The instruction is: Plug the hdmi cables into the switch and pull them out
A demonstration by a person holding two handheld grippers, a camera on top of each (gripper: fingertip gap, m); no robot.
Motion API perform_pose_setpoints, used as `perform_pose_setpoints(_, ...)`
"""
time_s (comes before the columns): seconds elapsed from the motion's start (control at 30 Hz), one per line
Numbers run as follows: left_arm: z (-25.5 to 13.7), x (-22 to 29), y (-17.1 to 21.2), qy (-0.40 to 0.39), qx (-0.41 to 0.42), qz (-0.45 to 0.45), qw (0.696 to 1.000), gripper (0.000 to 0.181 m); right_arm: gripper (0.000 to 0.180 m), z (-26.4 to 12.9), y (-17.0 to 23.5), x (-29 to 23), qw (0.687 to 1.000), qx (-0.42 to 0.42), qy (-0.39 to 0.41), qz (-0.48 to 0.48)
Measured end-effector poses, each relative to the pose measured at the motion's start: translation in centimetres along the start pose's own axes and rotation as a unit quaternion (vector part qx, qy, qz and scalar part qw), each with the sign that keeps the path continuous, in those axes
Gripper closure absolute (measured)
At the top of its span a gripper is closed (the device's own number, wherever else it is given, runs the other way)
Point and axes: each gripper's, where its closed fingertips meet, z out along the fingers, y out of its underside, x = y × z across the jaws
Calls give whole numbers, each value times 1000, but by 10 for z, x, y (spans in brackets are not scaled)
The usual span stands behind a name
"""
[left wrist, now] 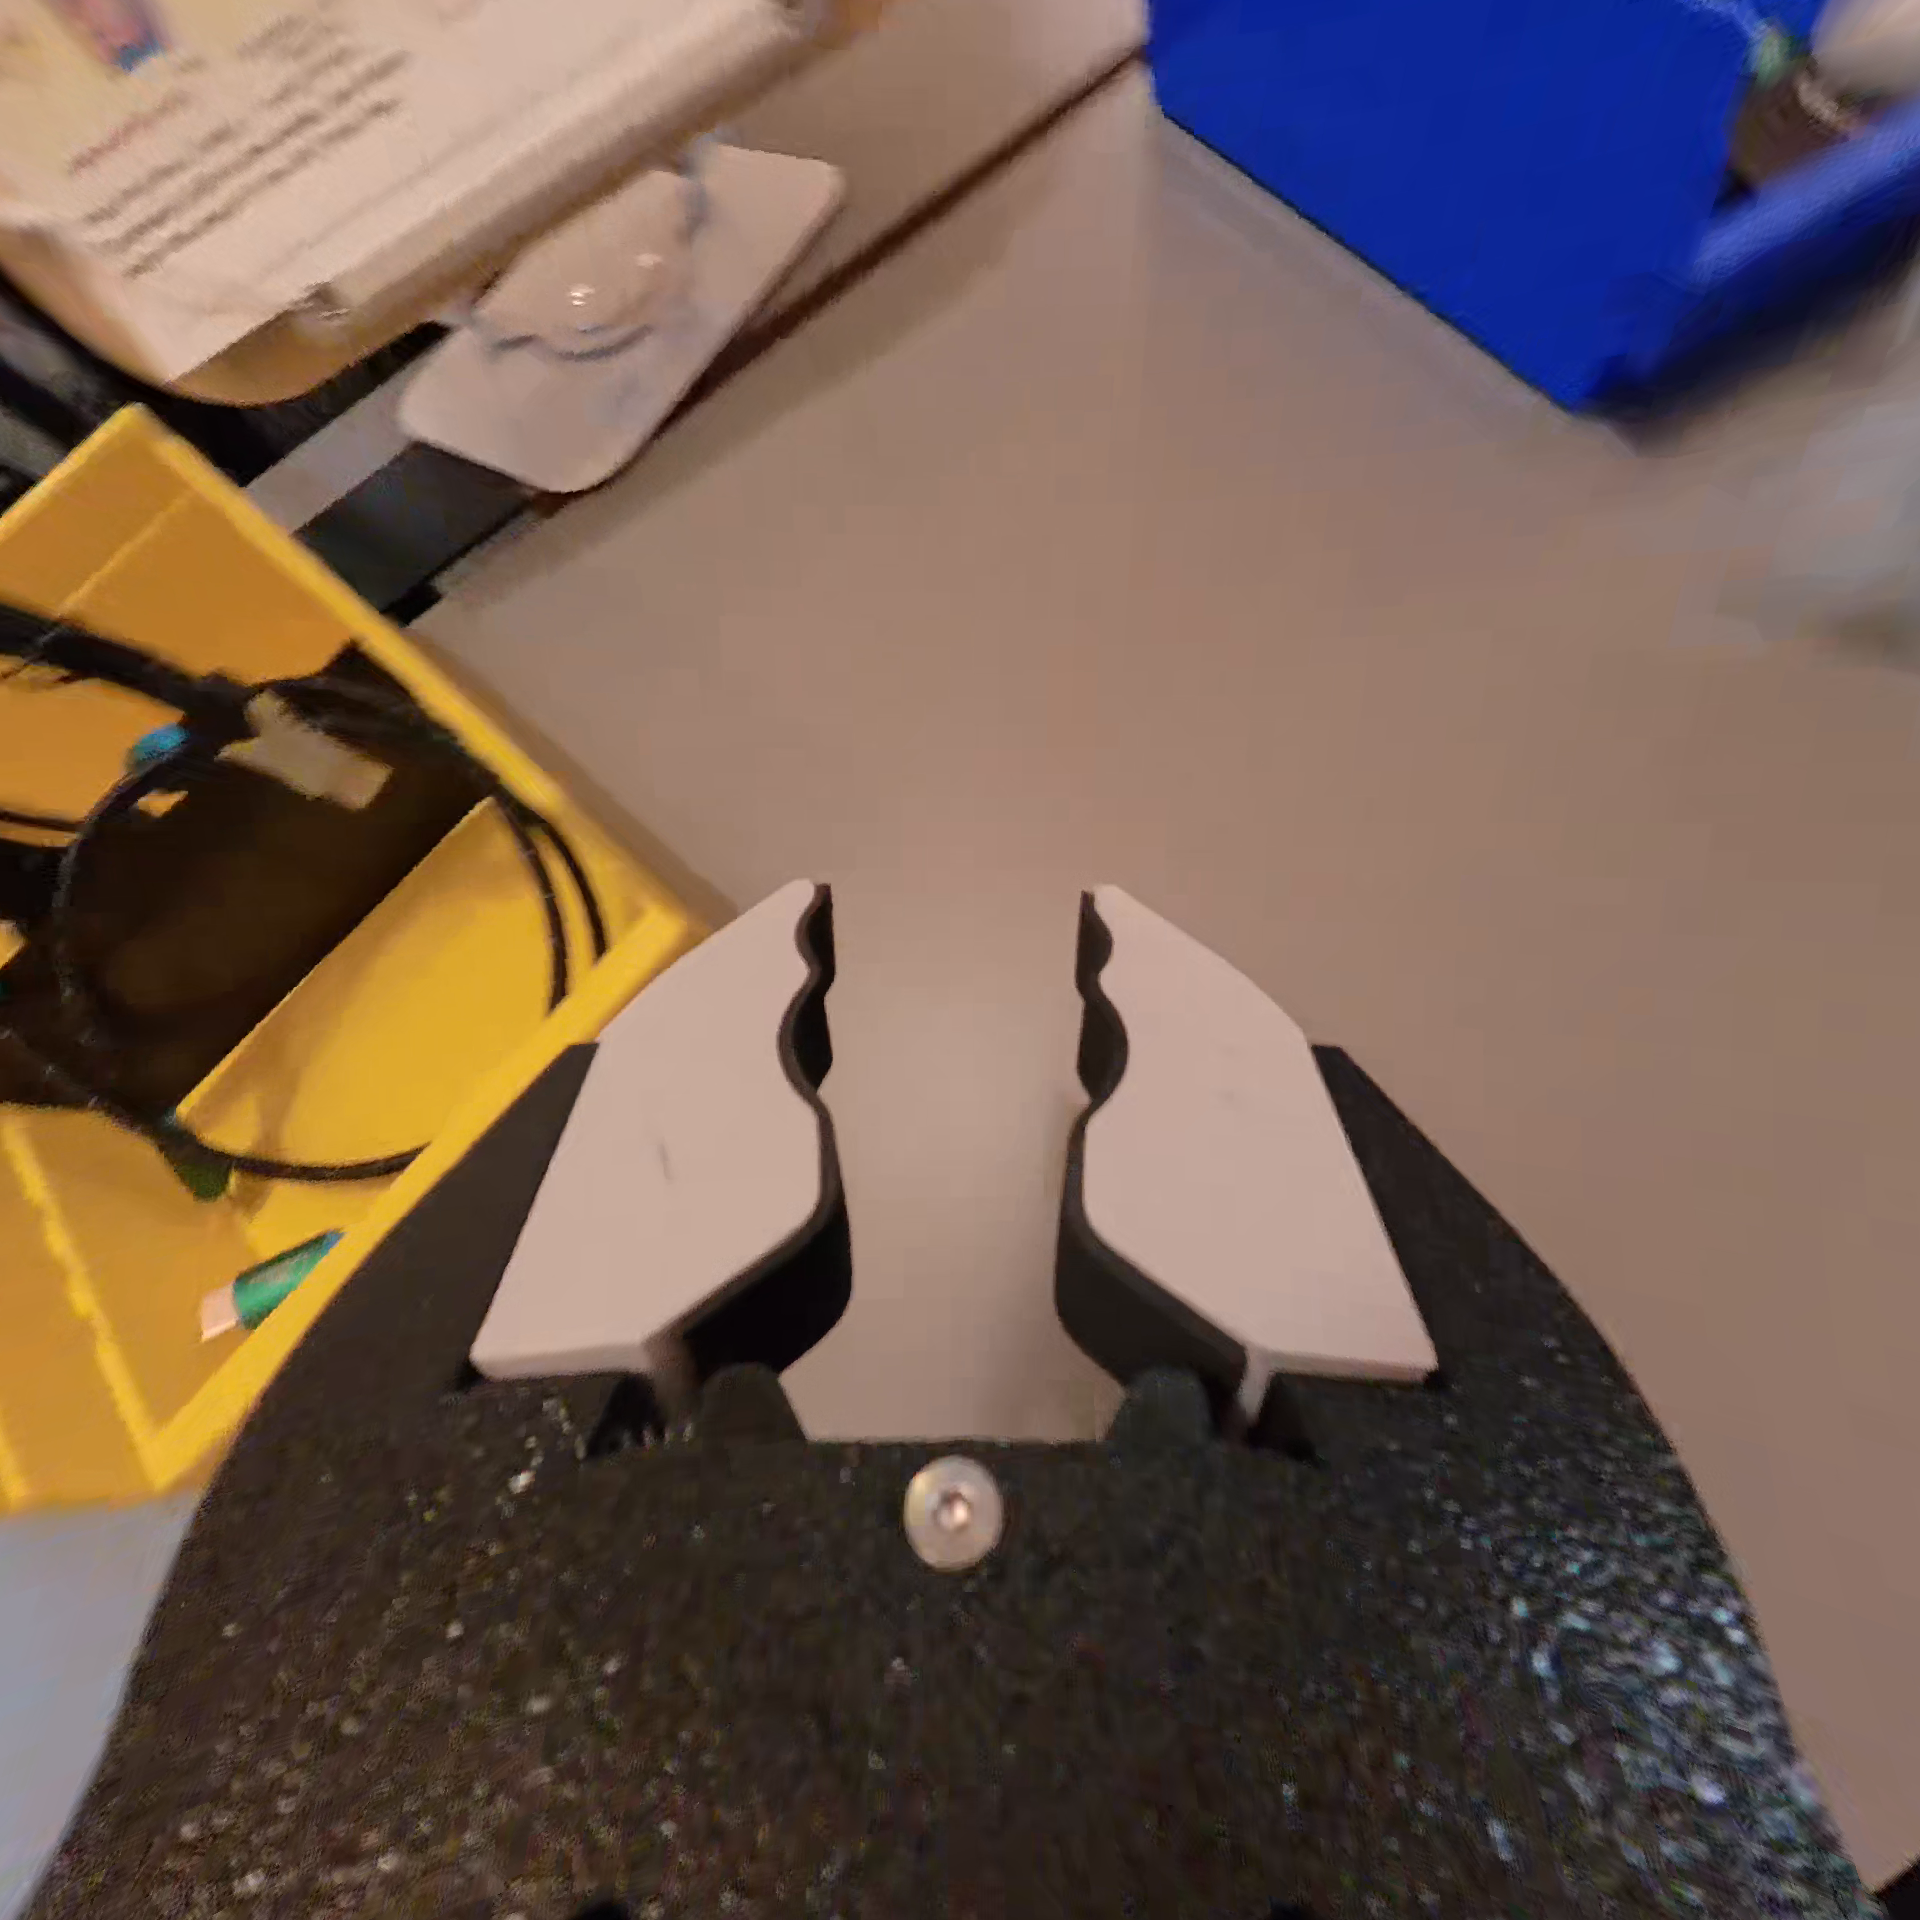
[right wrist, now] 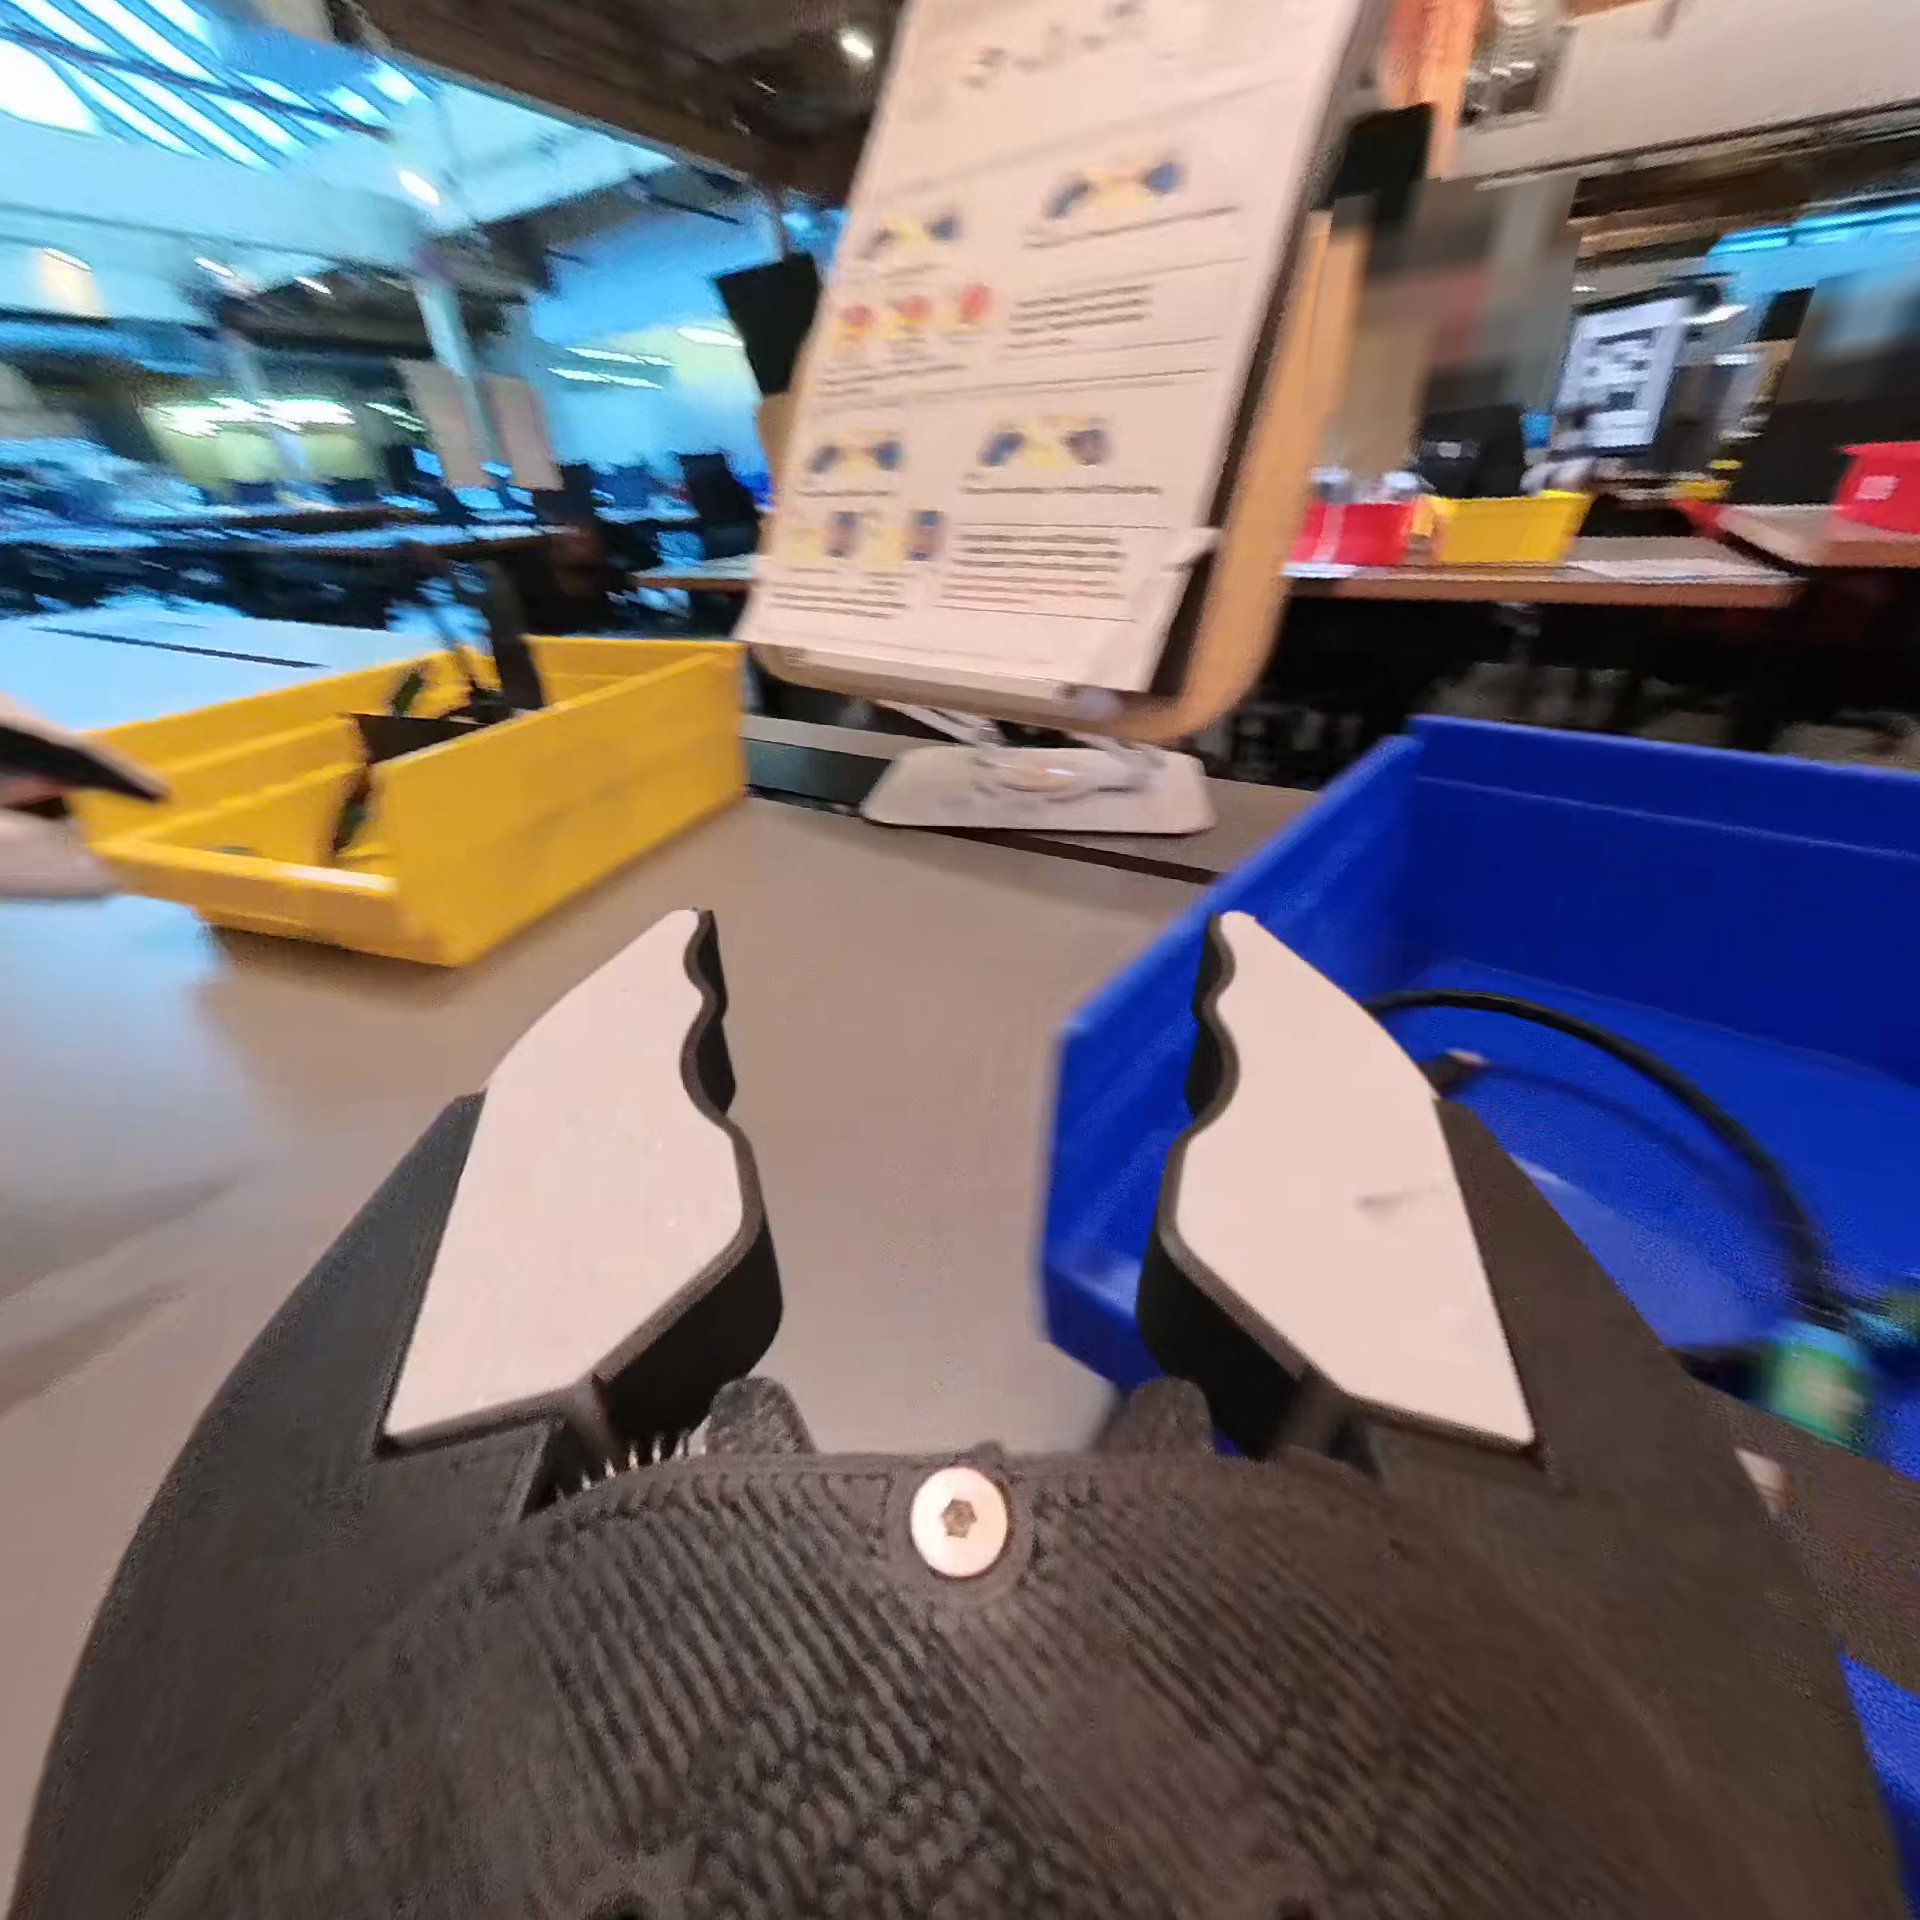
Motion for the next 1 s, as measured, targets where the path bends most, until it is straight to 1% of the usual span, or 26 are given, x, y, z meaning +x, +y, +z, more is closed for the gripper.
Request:
perform_pose_setpoints(0.07, -6, -35, -3, -22, 16, -54, 998, 136, 93, 8, 6, -31, 999, 9, -48, 18)
perform_pose_setpoints(0.13, -8, -69, -2, -39, 15, -95, 995, 134, 95, 14, 17, -50, 997, -1, -75, 7)
perform_pose_setpoints(0.2, -7, -101, 0, -48, 9, -134, 990, 129, 99, 16, 23, -55, 997, -7, -74, -22)
perform_pose_setpoints(0.27, -3, -131, 0, -56, 4, -179, 982, 124, 103, 14, 20, -60, 996, 7, -80, -40)
perform_pose_setpoints(0.37, 6, -170, -4, -61, 6, -259, 964, 112, 107, 13, 19, -61, 996, 11, -80, -44)
perform_pose_setpoints(0.43, 16, -190, -11, -49, 8, -310, 949, 110, 108, 12, 18, -62, 995, 17, -88, -40)
perform_pose_setpoints(0.57, 41, -214, -24, -12, 6, -407, 913, 109, 113, 9, 13, -57, 995, 39, -83, -28)
perform_pose_setpoints(0.67, 60, -235, -24, -34, -2, -431, 902, 112, 118, 7, 10, -59, 994, 51, -89, -30)
perform_pose_setpoints(0.77, 79, -248, -22, -49, -10, -453, 890, 115, 120, 8, 10, -62, 993, 53, -94, -42)
perform_pose_setpoints(0.83, 91, -255, -18, -62, -15, -463, 884, 119, 121, 8, 10, -66, 992, 56, -99, -56)
perform_pose_setpoints(0.87, 97, -256, -17, -59, -15, -470, 881, 117, 122, 8, 11, -68, 991, 56, -100, -65)
perform_pose_setpoints(0.93, 109, -256, -22, -39, 3, -494, 869, 122, 122, 9, 13, -74, 989, 52, -107, -83)
perform_pose_setpoints(1.0, 116, -257, -34, -14, 48, -519, 853, 131, 123, 9, 14, -79, 987, 50, -111, -105)
